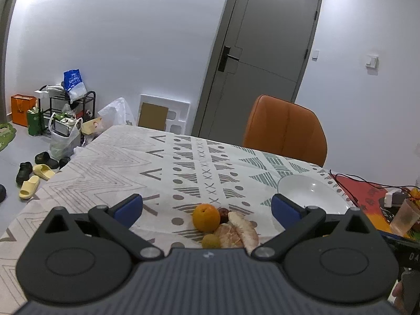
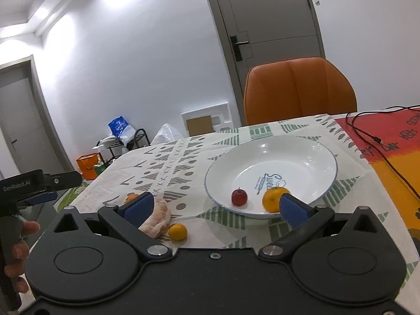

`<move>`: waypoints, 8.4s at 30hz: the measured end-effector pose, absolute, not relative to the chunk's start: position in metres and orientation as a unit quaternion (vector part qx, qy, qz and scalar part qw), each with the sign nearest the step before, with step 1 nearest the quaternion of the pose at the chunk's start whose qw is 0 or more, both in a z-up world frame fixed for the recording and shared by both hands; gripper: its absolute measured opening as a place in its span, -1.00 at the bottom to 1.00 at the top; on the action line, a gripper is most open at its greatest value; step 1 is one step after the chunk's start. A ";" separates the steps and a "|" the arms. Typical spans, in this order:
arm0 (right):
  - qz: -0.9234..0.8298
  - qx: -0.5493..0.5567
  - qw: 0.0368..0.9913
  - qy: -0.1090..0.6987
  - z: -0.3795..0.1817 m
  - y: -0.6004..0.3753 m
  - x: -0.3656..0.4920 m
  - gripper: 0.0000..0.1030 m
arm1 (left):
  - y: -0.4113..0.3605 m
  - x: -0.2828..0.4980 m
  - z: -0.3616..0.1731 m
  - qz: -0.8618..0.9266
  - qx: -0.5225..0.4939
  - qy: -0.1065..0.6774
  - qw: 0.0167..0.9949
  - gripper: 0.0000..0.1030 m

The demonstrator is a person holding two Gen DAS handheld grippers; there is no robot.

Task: Organize fruits
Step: 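Withdraw both open tools from the bowl back toward the fruit pile, then grasp a small tangerine with the left tool while the right tool grasps the peeled pomelo segment, then carry the tangerine with the left tool while the right tool carries the pomelo to the bowl, then release the pomelo into the bowl with the right tool while the left tool drops the tangerine, then withdraw both open tools from the bowl toward the remaining fruit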

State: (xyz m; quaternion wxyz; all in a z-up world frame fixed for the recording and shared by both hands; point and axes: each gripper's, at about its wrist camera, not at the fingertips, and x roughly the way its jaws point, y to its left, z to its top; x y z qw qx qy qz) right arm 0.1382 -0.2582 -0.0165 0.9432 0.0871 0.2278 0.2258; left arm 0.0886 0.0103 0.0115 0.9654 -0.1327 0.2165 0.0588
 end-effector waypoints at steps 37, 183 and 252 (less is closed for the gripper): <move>0.287 0.056 0.915 0.277 -0.036 -0.220 0.143 0.47 | 0.028 0.098 -0.044 0.021 -0.143 0.298 0.944 0.04; 0.188 0.142 0.938 0.256 -0.039 -0.341 0.223 -0.30 | -0.135 0.222 -0.027 -0.115 -0.055 0.300 0.945 -0.57; 0.254 0.109 0.930 0.242 -0.021 -0.272 0.165 1.00 | -0.015 0.126 0.000 0.013 -0.114 0.252 0.961 0.92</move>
